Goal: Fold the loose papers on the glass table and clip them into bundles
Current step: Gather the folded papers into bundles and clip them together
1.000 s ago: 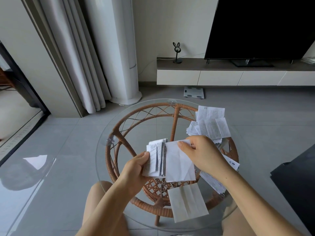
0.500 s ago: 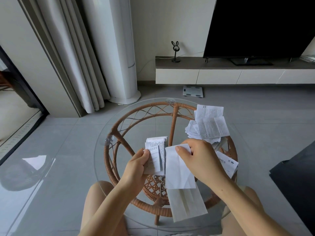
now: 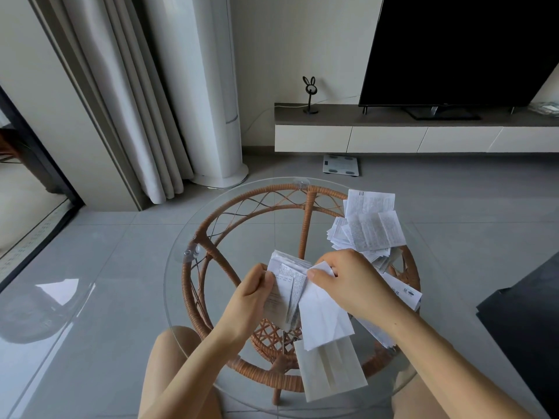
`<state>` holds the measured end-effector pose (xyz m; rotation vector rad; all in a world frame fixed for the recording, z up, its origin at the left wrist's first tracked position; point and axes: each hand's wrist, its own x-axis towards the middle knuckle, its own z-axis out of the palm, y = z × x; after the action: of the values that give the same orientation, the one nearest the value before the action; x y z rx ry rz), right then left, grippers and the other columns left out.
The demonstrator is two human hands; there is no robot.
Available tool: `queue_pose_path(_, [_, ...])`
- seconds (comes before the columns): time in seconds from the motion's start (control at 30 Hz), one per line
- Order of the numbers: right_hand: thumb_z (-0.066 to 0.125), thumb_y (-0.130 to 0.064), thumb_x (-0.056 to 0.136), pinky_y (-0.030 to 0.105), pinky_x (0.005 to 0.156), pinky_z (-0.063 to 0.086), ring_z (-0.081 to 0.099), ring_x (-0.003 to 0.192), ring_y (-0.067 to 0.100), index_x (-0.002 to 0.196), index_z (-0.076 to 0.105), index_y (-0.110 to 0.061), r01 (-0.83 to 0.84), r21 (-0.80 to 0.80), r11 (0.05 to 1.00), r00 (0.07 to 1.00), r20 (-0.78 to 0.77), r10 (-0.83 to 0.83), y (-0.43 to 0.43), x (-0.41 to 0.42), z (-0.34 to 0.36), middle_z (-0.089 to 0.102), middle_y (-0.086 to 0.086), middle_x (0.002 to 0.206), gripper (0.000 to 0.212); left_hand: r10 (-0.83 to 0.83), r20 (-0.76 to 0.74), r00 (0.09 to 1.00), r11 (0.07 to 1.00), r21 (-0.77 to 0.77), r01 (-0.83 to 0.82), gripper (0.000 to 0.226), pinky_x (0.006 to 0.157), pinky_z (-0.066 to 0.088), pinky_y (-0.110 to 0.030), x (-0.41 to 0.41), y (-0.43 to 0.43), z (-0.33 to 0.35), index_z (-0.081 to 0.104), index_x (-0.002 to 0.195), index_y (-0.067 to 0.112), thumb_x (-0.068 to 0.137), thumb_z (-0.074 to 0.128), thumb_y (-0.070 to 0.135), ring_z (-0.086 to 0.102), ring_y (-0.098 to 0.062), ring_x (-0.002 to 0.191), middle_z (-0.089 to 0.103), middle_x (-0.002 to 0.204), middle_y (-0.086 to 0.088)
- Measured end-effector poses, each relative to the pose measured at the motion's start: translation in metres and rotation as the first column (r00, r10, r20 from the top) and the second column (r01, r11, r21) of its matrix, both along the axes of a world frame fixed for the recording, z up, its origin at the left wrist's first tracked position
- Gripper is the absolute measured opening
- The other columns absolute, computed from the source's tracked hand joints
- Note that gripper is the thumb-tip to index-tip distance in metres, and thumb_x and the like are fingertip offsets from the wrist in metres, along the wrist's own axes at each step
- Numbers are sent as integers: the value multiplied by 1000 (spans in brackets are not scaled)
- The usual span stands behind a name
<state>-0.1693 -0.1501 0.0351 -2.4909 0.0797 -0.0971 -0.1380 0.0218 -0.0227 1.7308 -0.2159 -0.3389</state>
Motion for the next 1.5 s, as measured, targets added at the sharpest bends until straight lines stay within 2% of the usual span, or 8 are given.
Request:
queue_pose_path(0.13, [48, -31, 97, 7, 52, 31, 53, 75, 11, 104, 65, -14, 33, -127, 991, 989, 144, -14, 5, 2, -1, 69, 2, 95, 25, -70, -108, 992, 997, -23, 67, 25, 70, 37, -26, 1, -2, -3, 55, 91, 10, 102, 41, 26, 47, -15, 79, 54, 82, -3])
queue_pose_path(0.37, [28, -58, 86, 12, 49, 32, 57, 67, 4, 104, 45, -24, 151, -32, 988, 972, 186, -142, 14, -9, -18, 62, -11, 80, 42, 28, -356, 934, 971, -214, -111, 24, 73, 47, -30, 2, -13, -5, 63, 106, 13, 102, 41, 20, 61, -22, 88, 68, 93, -9])
queue_pose_path(0.6, [58, -25, 92, 11, 47, 35, 45, 51, 0, 73, 54, -18, 256, 9, 967, 940, 233, -251, 19, -19, -26, 44, -20, 56, 21, 146, -398, 906, 955, -183, -234, 25, 70, 45, -33, 9, -20, -7, 59, 102, 5, 103, 39, 20, 55, -27, 87, 59, 94, -15])
queue_pose_path(0.77, [60, -17, 91, 8, 45, 19, 42, 55, 8, 74, 60, -11, 257, -57, 965, 934, 273, -232, 35, -13, -38, 65, -1, 68, 17, 108, -429, 897, 934, -267, -239, 26, 58, 49, -26, 6, -26, -3, 58, 107, 6, 104, 37, 19, 62, -18, 77, 64, 92, -11])
queue_pose_path(1.07, [46, -27, 98, 11, 63, 42, 62, 88, 17, 98, 53, -16, 78, -219, 973, 983, 179, -38, 37, -17, -35, 66, 0, 106, 12, 161, -310, 937, 958, -181, -224, 28, 67, 49, -28, 2, -22, -7, 54, 108, 5, 103, 39, 27, 54, -21, 81, 55, 92, -13])
queue_pose_path(1.17, [42, -42, 96, 9, 52, 26, 52, 74, 12, 86, 45, -22, 173, -116, 978, 966, 215, -145, 33, -14, -38, 62, -6, 88, 22, 169, -172, 970, 971, -140, -194, 24, 73, 47, -35, -2, -17, -8, 53, 100, 7, 101, 41, 27, 51, -23, 82, 55, 91, -14])
queue_pose_path(1.33, [54, -43, 92, 12, 64, 44, 60, 97, 11, 119, 50, -16, 106, 181, 978, 993, -66, -95, 31, -1, -50, 64, -3, 110, 38, 101, 14, 995, 988, -122, -98, 28, 64, 43, -31, -10, -12, -7, 46, 95, 0, 99, 40, 26, 46, -17, 73, 50, 84, -14])
queue_pose_path(1.5, [47, -33, 97, 2, 57, 41, 51, 99, 9, 123, 45, -13, 127, 232, 964, 991, -73, -113, 39, 0, -58, 54, 2, 123, 33, 63, 1, 998, 991, -114, -62, 23, 62, 46, -25, -10, -12, -11, 43, 89, 5, 97, 43, 26, 48, -6, 67, 52, 80, -2])
